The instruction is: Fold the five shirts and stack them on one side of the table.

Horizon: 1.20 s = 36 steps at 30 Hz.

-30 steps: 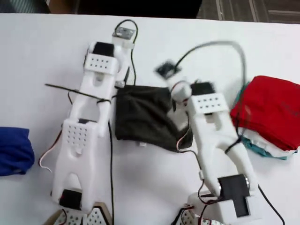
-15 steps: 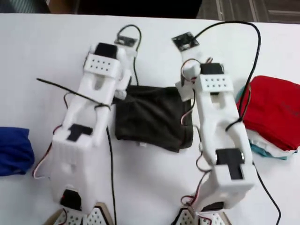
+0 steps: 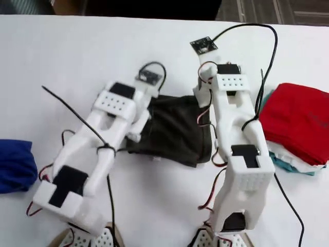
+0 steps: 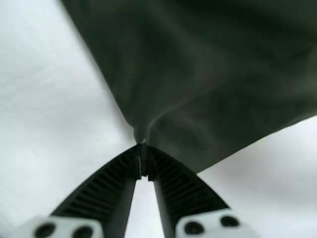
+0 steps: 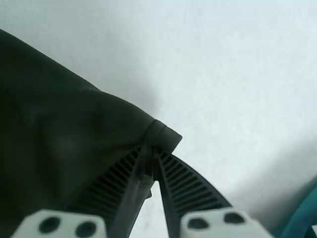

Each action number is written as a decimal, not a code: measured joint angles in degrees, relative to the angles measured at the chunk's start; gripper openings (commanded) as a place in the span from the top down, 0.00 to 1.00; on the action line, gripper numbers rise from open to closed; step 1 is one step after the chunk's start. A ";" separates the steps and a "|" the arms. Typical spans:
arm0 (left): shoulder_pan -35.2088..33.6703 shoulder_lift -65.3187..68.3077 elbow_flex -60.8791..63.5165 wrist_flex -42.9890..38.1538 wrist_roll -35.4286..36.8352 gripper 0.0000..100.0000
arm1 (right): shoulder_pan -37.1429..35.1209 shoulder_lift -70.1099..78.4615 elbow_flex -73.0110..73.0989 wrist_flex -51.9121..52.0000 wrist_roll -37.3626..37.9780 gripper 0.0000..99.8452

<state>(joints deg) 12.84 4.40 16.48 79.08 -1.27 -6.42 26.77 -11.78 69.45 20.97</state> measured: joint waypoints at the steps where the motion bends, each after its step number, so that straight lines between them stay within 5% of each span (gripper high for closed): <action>1: 0.00 -0.18 1.58 -1.49 -1.23 0.97 | 0.00 0.70 -0.09 -0.09 0.00 0.98; 18: 0.09 -2.64 18.37 -18.90 -8.18 0.97 | 0.70 16.53 -15.21 1.32 0.00 0.98; 31: -3.69 -2.64 18.73 -19.08 -8.18 0.97 | 2.20 20.92 -29.80 10.46 0.00 0.98; 36: -4.40 -2.73 16.44 -13.45 -8.09 0.97 | 2.46 20.92 -39.21 16.35 0.00 0.98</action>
<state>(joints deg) 8.44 1.67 32.92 65.63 -9.36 -3.96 47.69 -50.99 85.80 20.97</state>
